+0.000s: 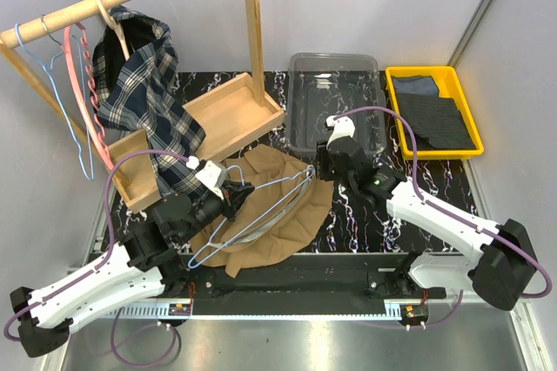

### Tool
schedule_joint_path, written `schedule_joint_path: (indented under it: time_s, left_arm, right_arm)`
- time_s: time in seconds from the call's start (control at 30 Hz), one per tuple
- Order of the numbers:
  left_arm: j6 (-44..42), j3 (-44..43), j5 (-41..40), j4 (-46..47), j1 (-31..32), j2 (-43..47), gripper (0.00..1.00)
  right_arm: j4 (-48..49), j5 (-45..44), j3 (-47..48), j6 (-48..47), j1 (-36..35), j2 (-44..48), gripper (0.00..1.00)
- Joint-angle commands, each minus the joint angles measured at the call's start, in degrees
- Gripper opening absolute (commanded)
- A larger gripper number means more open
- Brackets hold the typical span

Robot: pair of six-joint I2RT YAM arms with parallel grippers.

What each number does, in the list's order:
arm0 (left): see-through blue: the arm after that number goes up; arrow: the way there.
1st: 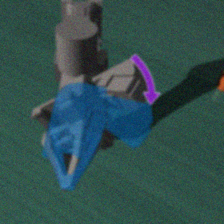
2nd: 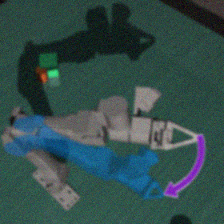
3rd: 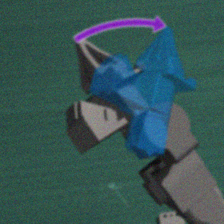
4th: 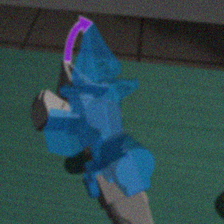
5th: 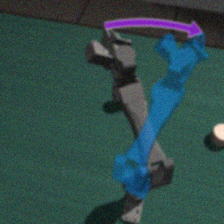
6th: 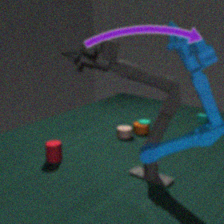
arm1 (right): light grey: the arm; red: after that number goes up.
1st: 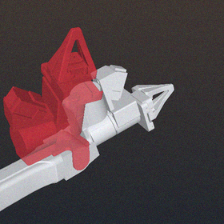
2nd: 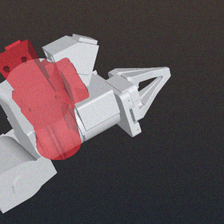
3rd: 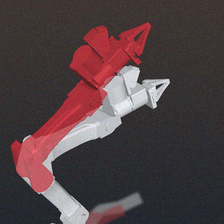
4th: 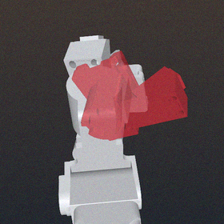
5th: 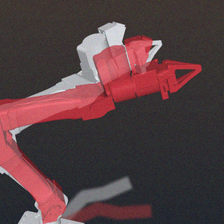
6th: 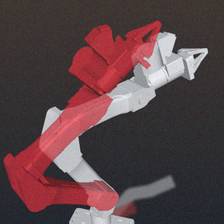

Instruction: Place the skirt on the hanger

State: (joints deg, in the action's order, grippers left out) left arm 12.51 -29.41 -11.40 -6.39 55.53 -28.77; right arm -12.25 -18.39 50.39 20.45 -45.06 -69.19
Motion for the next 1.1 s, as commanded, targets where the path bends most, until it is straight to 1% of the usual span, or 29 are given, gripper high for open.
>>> schedule_joint_path:
  time_s: [0.0, 0.23, 0.33, 0.37, 0.43, 0.47, 0.5, 0.53, 0.77, 1.07]
  left_arm:
    - [-0.1, -0.7, 0.7, 1.2, 0.1, 0.9, 0.0]
    - [-0.2, -0.7, 0.8, 1.3, 0.1, 1.0, 0.0]
    - [-0.3, -0.6, 0.7, 1.3, 0.1, 1.0, 0.0]
    - [-0.2, -0.6, 0.6, 1.2, 0.1, 1.1, 0.0]
    - [-0.3, -0.6, 0.4, 1.2, 0.1, 1.2, 0.0]
    - [-0.3, -0.6, 0.4, 1.2, 0.1, 1.2, 0.0]
    - [-0.3, -0.6, 0.4, 1.2, 0.1, 1.3, 0.0]
    - [-0.4, -0.6, 0.3, 1.2, 0.1, 1.4, 0.0]
    - [-0.4, -0.6, 0.1, 1.3, 0.1, 1.0, 0.0]
    - [-0.5, -0.6, -1.3, 1.7, 0.1, 1.5, 0.0]
  right_arm:
    - [3.6, 4.9, -0.1, 2.6, 1.6, -2.1, 0.37]
    - [3.2, 8.7, 0.0, 4.3, 2.6, -3.2, 0.39]
    - [3.1, 9.1, -0.2, 4.8, 2.9, -3.1, 0.26]
    - [2.8, 9.0, -0.2, 5.1, 2.9, -3.1, 0.18]
    - [2.7, 9.3, -0.1, 5.2, 3.1, -3.0, 0.13]
    - [2.3, 9.3, -0.1, 5.3, 3.1, -2.8, 0.09]
    - [2.1, 9.3, 0.0, 5.4, 3.2, -2.8, 0.01]
    - [2.0, 9.1, 0.1, 5.4, 3.1, -2.7, 0.0]
    - [-0.1, 4.3, 0.1, 6.2, 3.5, -1.0, 0.0]
    - [-0.6, 4.6, 0.1, 5.6, 3.7, 0.3, 0.0]
